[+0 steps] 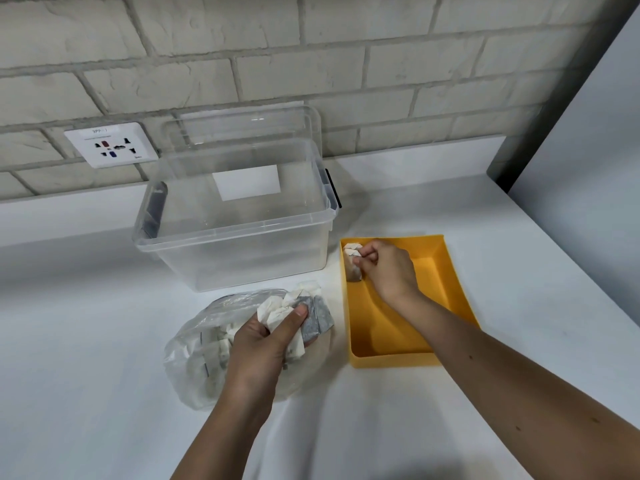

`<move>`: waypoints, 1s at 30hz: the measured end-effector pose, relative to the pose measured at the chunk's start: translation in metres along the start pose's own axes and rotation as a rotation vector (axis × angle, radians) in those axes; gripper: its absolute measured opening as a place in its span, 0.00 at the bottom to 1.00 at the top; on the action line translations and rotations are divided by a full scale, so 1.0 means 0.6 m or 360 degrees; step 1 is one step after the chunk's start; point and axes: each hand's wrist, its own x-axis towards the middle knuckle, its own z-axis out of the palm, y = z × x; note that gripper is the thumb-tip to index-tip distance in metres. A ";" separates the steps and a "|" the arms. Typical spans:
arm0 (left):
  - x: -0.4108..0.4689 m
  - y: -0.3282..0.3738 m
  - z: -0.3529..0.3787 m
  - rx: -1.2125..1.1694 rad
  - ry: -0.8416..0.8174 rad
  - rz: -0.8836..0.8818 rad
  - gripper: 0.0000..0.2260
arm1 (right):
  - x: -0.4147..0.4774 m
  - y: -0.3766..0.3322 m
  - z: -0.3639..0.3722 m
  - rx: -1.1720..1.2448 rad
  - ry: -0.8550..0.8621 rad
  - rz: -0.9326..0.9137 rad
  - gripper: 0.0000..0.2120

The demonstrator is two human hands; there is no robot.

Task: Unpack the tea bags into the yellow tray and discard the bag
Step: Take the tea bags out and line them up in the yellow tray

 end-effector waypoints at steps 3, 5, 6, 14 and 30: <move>0.000 -0.004 0.000 -0.0033 0.0009 -0.0027 0.14 | 0.003 0.003 0.007 -0.0068 0.0042 -0.0037 0.09; -0.001 -0.003 0.001 -0.0036 0.0004 -0.0038 0.13 | 0.002 0.006 0.008 -0.0110 0.0050 -0.0083 0.11; -0.002 -0.003 0.001 -0.0037 0.0002 -0.0043 0.13 | 0.000 0.006 0.007 -0.0120 0.0050 -0.0097 0.13; -0.004 0.003 0.008 -0.0061 0.0017 -0.0033 0.12 | -0.089 -0.073 -0.076 0.0657 -0.0141 -0.0118 0.06; -0.014 0.005 0.017 -0.0018 0.0048 -0.0051 0.08 | -0.064 -0.021 -0.105 0.0721 -0.0348 0.0210 0.02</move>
